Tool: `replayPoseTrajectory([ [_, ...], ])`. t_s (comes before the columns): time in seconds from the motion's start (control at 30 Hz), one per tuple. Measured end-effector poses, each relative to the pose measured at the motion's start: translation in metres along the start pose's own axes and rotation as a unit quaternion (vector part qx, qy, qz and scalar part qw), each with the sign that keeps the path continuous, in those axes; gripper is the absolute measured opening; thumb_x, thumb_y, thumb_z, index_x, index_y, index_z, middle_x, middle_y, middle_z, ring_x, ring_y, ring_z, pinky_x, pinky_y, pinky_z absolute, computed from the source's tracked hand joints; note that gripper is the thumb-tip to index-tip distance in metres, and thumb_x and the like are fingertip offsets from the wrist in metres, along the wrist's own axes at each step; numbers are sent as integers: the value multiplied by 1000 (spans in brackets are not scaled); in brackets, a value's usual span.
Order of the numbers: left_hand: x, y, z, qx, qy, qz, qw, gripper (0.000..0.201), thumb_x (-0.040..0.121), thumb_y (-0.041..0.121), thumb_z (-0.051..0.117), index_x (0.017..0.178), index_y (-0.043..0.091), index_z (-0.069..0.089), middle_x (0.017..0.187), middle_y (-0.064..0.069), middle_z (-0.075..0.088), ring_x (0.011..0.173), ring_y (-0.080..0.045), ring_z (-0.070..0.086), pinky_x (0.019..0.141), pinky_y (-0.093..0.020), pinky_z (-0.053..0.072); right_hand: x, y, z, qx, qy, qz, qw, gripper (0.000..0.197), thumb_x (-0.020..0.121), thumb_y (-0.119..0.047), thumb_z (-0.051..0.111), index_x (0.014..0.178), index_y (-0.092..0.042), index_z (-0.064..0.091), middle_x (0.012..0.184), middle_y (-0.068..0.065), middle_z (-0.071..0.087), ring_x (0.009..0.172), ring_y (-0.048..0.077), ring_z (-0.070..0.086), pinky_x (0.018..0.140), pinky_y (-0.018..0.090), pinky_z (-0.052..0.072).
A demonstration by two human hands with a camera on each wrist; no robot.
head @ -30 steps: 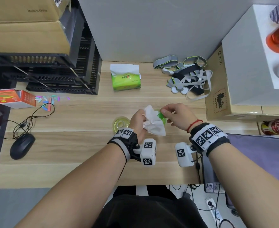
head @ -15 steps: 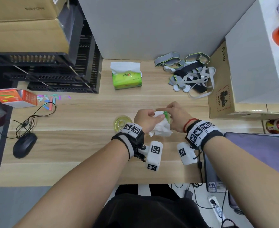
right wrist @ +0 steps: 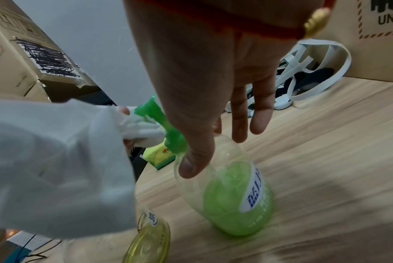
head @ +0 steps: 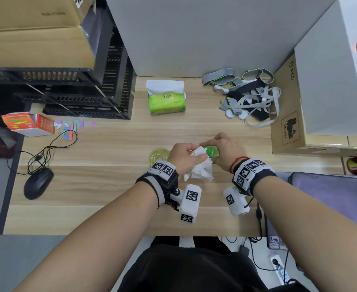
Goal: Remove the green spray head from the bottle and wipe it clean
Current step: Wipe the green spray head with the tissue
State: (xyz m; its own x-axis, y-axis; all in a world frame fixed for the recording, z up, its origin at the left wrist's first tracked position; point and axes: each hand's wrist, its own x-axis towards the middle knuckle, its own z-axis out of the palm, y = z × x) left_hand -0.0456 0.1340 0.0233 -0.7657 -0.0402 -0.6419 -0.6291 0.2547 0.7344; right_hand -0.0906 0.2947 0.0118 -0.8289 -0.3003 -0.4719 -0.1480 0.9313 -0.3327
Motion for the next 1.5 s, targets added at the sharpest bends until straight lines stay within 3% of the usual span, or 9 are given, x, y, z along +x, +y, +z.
replayPoseTrajectory([
  [0.17,-5,-13,-15,47,4,-5,999,20,74,29,80,92,27,73,93,3,73,96,-20,68,87,-37,56,7,4,-6,20,-4,25,999,57,72,-38,80,125,-41,59,119,-3,49,104,23,60,86,38,51],
  [0.3,-12,-15,-23,15,64,-3,998,26,86,19,69,112,16,71,106,0,69,105,-19,63,94,-32,52,9,6,-7,25,-11,25,999,56,71,-37,81,123,-40,60,118,-2,48,103,22,59,85,38,51],
  [0.43,-9,8,-10,-87,58,-4,994,33,88,0,50,105,18,73,103,-4,68,77,-17,63,56,-18,53,7,5,-4,17,-4,28,999,55,74,-34,79,125,-38,60,119,0,49,100,25,60,84,38,51],
  [0.6,-7,31,12,-150,-37,-18,988,25,61,11,53,86,9,56,85,-13,53,82,-20,50,73,-34,40,7,4,-3,-14,-2,31,999,46,79,-25,69,123,-37,59,119,3,48,94,29,63,72,34,48],
  [0.7,-8,25,13,8,-82,24,996,32,61,15,67,90,3,60,86,-12,64,79,-24,63,71,-39,54,8,4,-3,-25,-1,33,999,47,81,-23,66,125,-37,58,120,3,49,94,29,63,71,32,45],
  [0.87,-8,17,14,139,7,68,988,22,82,30,73,89,9,76,88,-10,74,83,-23,65,69,-30,46,8,5,-1,-15,5,31,999,49,82,-21,66,127,-39,57,121,2,49,98,27,62,76,35,49],
  [0.97,-6,19,21,134,15,56,989,42,87,36,67,55,13,53,58,-4,53,57,-17,48,55,-31,34,9,6,0,-19,-3,29,999,54,80,-19,69,129,-39,56,122,1,48,99,25,62,74,34,49],
  [1.3,-16,7,-3,142,0,32,989,53,92,30,60,43,22,43,48,6,45,49,-9,40,51,-27,30,11,5,-6,4,-11,30,999,54,75,-34,76,126,-39,58,120,-1,48,98,24,62,80,37,53],
  [1.5,-48,-5,-30,86,40,64,994,22,92,22,61,113,14,62,81,10,52,77,-9,48,67,-22,37,10,-4,-25,-33,-90,20,995,73,68,-27,84,133,-34,51,128,6,42,109,30,58,95,40,50],
])
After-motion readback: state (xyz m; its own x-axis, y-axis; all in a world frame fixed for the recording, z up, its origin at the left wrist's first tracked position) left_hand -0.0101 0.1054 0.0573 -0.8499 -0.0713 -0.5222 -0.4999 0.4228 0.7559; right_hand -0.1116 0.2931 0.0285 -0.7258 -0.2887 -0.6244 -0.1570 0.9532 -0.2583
